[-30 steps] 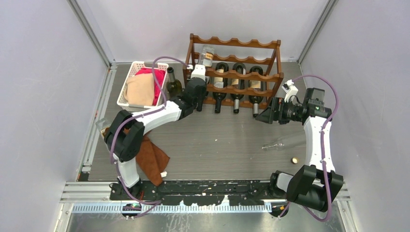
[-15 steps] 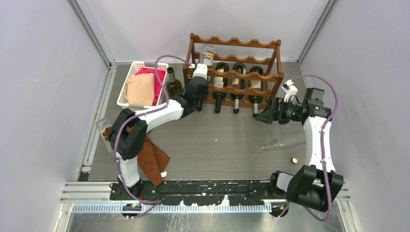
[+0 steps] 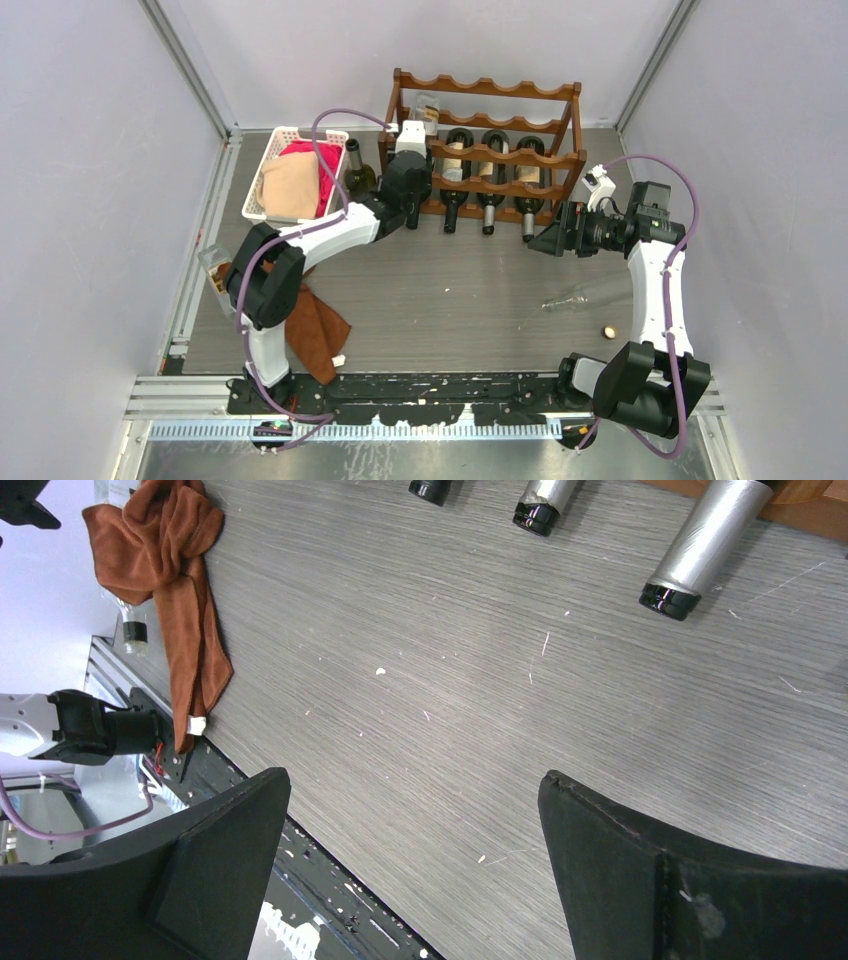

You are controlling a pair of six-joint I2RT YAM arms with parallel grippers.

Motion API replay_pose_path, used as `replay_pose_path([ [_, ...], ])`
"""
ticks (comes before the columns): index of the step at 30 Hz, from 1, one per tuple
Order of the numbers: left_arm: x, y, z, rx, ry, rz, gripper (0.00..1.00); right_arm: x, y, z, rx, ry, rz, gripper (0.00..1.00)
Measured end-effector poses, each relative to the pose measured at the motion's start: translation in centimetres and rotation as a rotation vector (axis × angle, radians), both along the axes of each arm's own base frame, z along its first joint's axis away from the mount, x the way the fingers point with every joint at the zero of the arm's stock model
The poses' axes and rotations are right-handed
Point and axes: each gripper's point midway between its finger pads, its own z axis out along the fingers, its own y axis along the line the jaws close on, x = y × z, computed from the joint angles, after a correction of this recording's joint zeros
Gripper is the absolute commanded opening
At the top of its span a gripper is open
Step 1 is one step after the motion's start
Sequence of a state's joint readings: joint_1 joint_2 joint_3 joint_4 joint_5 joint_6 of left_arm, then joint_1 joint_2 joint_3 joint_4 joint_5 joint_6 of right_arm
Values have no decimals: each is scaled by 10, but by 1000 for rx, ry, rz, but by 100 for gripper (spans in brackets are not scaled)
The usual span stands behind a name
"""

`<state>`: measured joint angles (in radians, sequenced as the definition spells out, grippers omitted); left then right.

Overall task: Put the wine bottle on the wine rack
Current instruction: Place the wine bottle in the wine rack.

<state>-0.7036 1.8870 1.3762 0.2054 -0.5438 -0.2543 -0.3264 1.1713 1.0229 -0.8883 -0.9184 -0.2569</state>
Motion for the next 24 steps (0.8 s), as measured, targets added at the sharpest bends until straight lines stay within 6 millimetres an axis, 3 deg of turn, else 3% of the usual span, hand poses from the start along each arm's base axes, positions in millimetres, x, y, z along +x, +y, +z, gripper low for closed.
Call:
replay_pose_path([
  [4,9,-2,23,-49,-64,17,48,0,0,0,0,0,0,100],
  [16,8,-4,23,-61,-66,8,48,0,0,0,-1,0,0,100],
  [20,1,-4,32,-103,-69,-12,48,0,0,0,-1,0,0,100],
  [24,-14,-3,53,-166,-73,-54,48,0,-1,0,-5,-1,-2,100],
])
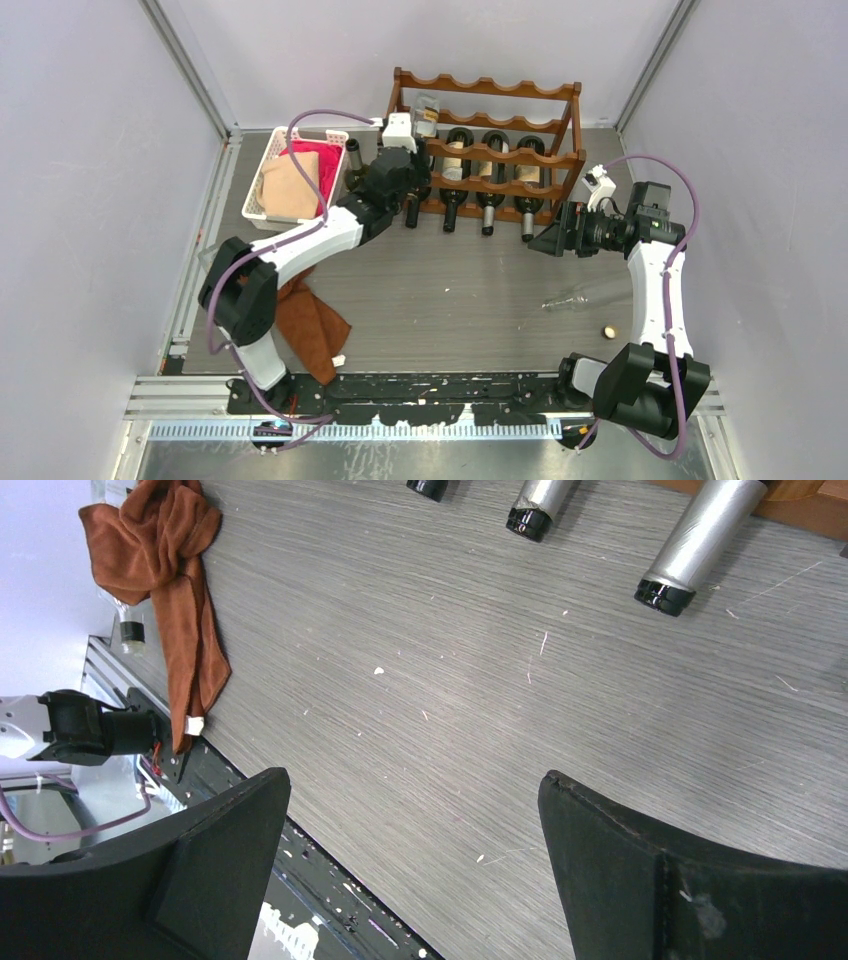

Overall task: Put the wine bottle on the wine rack
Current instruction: Place the wine bottle in the wine rack.

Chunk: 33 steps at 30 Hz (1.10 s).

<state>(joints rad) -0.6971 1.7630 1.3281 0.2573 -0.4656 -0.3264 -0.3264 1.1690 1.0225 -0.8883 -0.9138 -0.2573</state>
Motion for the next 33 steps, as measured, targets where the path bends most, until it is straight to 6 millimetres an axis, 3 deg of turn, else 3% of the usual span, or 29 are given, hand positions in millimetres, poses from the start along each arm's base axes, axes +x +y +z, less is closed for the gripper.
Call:
replay_pose_path([
  [9,-48,-20,36,-129,45,-235,53,-1,-1,2,-11,-15,-3,100],
  [12,-74,-28,40,-154,78,-356,56,-1,-1,3,-14,-19,-3,100],
  [18,-140,-25,40,-182,109,-581,76,-1,-1,4,-27,-34,3,100],
  [22,-180,-7,39,-177,87,-662,82,-3,0,5,-39,-64,25,100],
  [26,-205,21,33,-134,41,-659,82,-9,7,11,-27,-116,92,100],
  [29,-210,47,19,-66,15,-579,92,-15,14,15,-9,-160,154,100],
  [33,-197,90,-8,52,-8,-389,100,-25,27,17,63,-181,249,100],
])
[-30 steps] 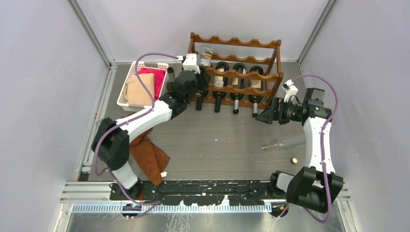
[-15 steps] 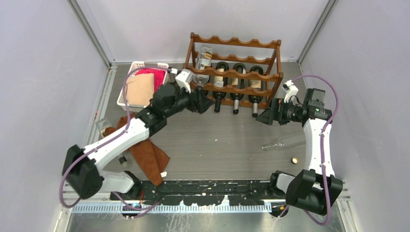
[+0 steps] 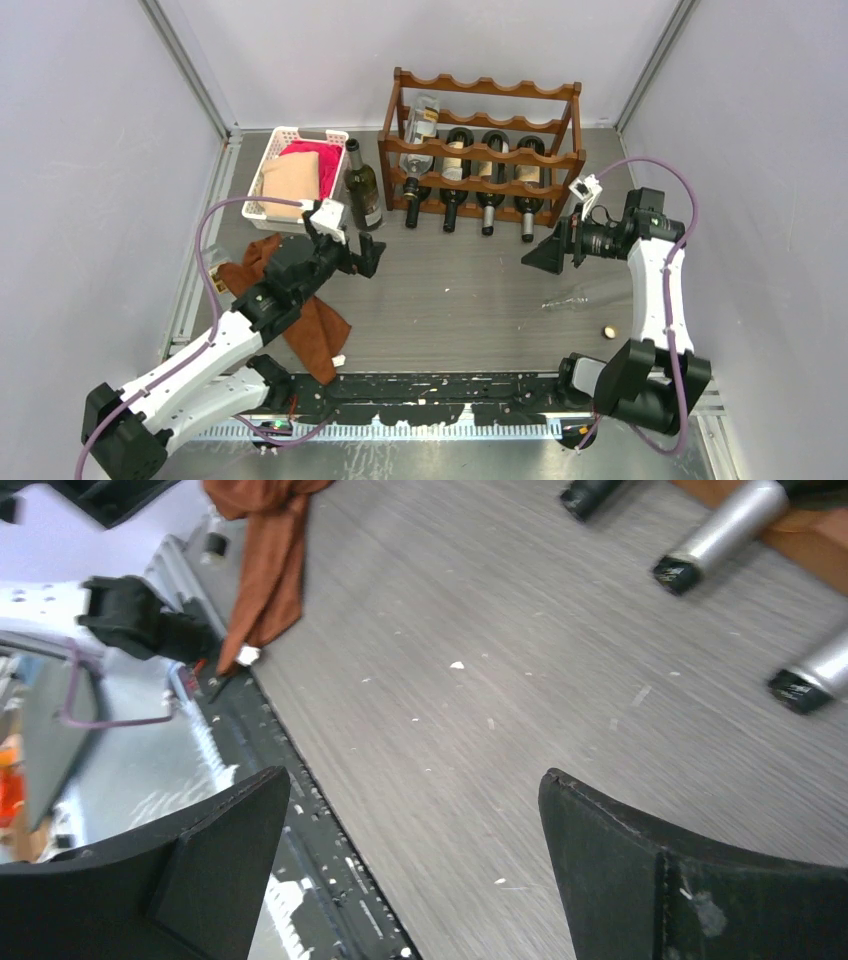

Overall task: Put the wine bottle on the wine rack
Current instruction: Pick up the wine bottle from the center of the board.

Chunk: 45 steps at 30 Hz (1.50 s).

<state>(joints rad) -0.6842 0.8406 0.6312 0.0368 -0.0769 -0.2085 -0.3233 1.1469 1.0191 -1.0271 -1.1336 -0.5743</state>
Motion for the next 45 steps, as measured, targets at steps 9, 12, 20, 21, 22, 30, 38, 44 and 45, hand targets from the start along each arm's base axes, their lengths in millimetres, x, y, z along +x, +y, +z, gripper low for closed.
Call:
replay_pose_path([
  [9,76,83,-1,-185,-12,266,98,-16,11,-9,34,-2,194,100],
  [12,94,75,16,-313,15,182,97,-14,8,-13,7,19,163,100],
  [20,106,48,53,-345,-19,-4,88,0,-7,-19,-105,0,-6,100],
  [21,107,49,55,-327,-36,-4,87,2,-7,-18,-104,-2,-13,100],
  [22,111,51,57,-301,-59,4,86,3,-8,-19,-99,8,-19,100],
  [30,151,65,25,-102,-144,68,71,6,-7,-26,-88,60,-26,100],
  [38,175,51,-2,-75,-105,33,67,8,-8,-26,-92,61,-31,100],
  [44,189,42,21,-85,-179,19,60,8,-8,-27,-95,62,-31,100],
  [45,191,41,22,-85,-182,15,59,8,-8,-27,-96,62,-31,100],
])
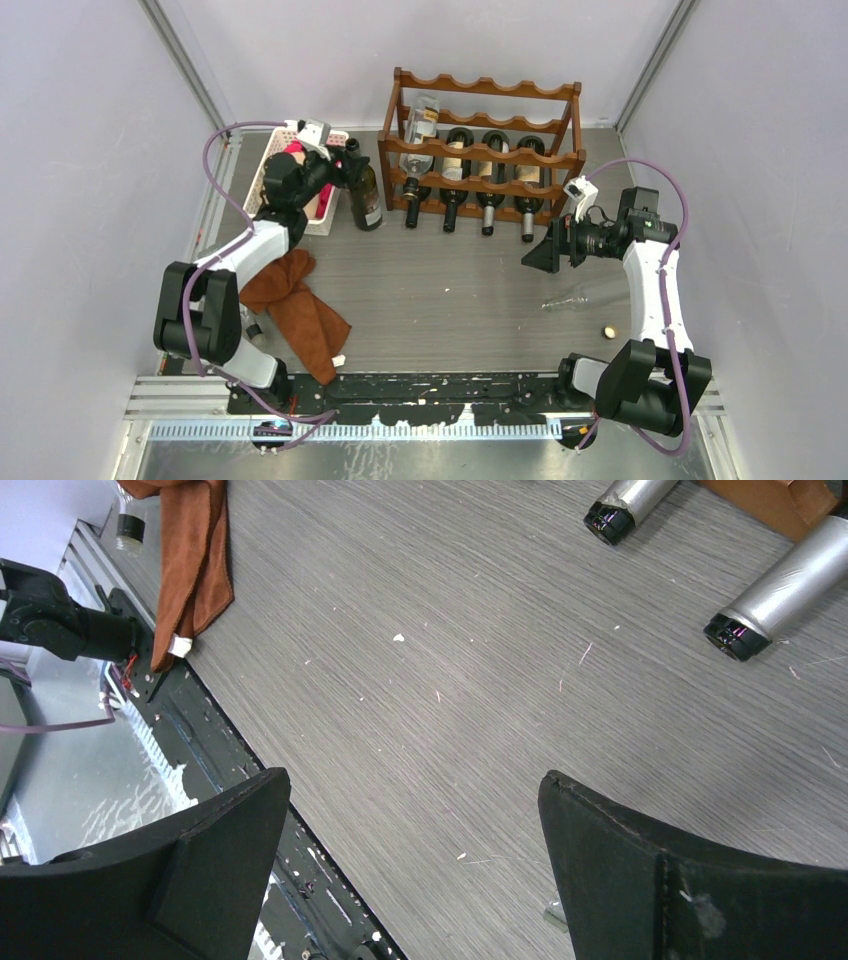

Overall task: Put the wine bottle on the wine rack
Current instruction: Pick up the wine bottle from the center of the board.

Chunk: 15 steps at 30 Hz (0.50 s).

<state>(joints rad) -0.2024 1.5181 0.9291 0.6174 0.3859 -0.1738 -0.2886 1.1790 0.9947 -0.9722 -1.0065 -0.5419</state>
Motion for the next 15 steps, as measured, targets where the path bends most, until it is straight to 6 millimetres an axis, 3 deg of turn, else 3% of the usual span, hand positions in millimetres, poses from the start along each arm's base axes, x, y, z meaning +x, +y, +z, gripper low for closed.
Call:
replay_pose_path([
  [3,4,-5,-2,6,3,-9,53,0,0,0,-1,0,2,100],
  [4,4,-7,-3,8,3,-13,47,0,0,0,-1,0,1,100],
  [5,5,-8,-3,12,1,-16,36,0,1,0,-2,1,3,100],
  [6,5,-8,-3,16,1,-21,15,0,1,0,-3,1,4,100],
  [7,6,-9,-2,19,-2,-23,2,0,1,0,-3,1,5,100],
  [12,0,-6,1,53,3,-21,0,-1,1,-1,-6,2,5,100],
  [15,-24,2,3,62,77,3,0,-1,2,-1,-6,2,8,100],
])
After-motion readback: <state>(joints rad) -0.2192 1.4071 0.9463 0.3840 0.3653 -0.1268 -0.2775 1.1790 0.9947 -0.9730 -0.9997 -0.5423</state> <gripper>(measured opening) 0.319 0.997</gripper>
